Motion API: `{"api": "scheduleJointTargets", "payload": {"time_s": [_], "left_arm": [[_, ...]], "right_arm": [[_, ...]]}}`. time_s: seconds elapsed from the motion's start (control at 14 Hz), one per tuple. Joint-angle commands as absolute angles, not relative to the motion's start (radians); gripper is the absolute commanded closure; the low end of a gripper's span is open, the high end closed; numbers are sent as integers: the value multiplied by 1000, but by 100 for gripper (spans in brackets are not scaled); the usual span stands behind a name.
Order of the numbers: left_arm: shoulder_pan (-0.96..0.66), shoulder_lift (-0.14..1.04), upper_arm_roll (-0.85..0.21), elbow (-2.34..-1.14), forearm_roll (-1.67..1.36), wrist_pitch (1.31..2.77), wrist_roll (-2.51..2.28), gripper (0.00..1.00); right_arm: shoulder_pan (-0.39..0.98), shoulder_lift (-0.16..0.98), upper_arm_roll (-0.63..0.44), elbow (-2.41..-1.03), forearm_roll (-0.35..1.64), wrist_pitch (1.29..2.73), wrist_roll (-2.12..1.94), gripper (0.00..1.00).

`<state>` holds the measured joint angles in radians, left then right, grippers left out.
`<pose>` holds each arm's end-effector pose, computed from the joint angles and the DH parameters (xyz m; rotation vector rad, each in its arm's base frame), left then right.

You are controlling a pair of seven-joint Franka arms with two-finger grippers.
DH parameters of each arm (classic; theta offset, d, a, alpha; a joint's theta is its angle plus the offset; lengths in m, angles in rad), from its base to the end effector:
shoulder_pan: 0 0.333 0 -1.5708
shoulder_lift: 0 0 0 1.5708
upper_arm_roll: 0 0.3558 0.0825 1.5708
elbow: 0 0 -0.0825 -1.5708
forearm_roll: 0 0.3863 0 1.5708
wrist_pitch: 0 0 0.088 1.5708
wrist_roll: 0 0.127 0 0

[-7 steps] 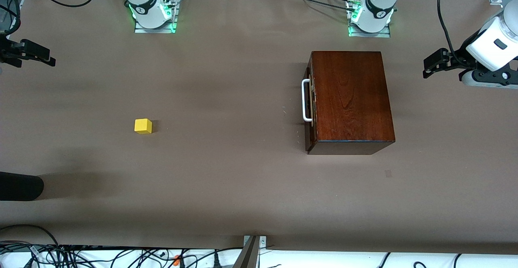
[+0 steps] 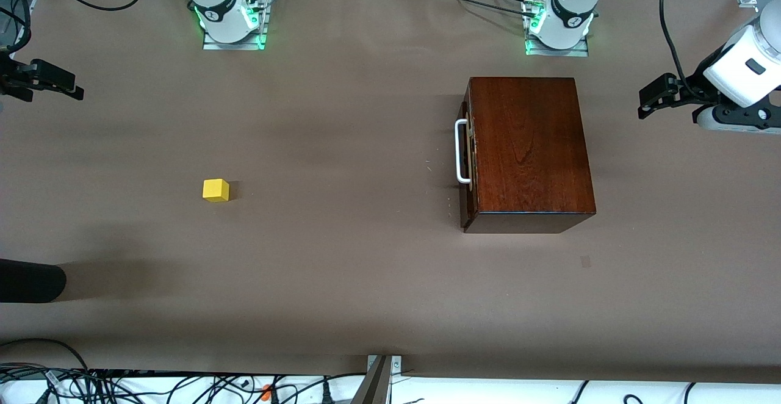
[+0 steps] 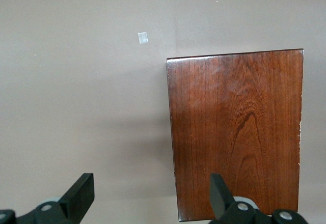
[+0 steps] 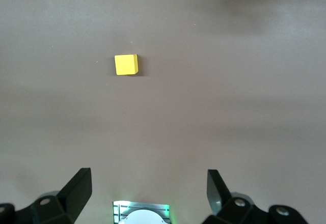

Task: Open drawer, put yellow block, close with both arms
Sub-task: 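Move the left gripper to the white drawer handle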

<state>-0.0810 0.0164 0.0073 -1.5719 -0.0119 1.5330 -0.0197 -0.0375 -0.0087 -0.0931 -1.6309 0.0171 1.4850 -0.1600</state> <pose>0.5552 -0.0426 0.6315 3.1300 -0.0847 -0.0874 0.5349 -0.0682 0.6142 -3.0968 -0.0461 0.2066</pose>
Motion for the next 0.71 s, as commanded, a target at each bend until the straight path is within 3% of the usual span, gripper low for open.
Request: {"api": "scheduleJointTargets", "payload": {"time_s": [0.0, 0.28, 0.64], "left_arm": [[-75, 0, 5, -1577, -1, 1537, -41, 0], [-86, -2, 0, -1577, -3, 1532, -52, 0], [-94, 11, -151, -1577, -2, 1539, -180, 0]], "right_arm": [[-48, -12, -87, -1631, 23, 1476, -153, 0], [-48, -12, -87, -1631, 23, 1476, -153, 0], [-48, -12, -87, -1631, 25, 1476, -153, 0]]}}
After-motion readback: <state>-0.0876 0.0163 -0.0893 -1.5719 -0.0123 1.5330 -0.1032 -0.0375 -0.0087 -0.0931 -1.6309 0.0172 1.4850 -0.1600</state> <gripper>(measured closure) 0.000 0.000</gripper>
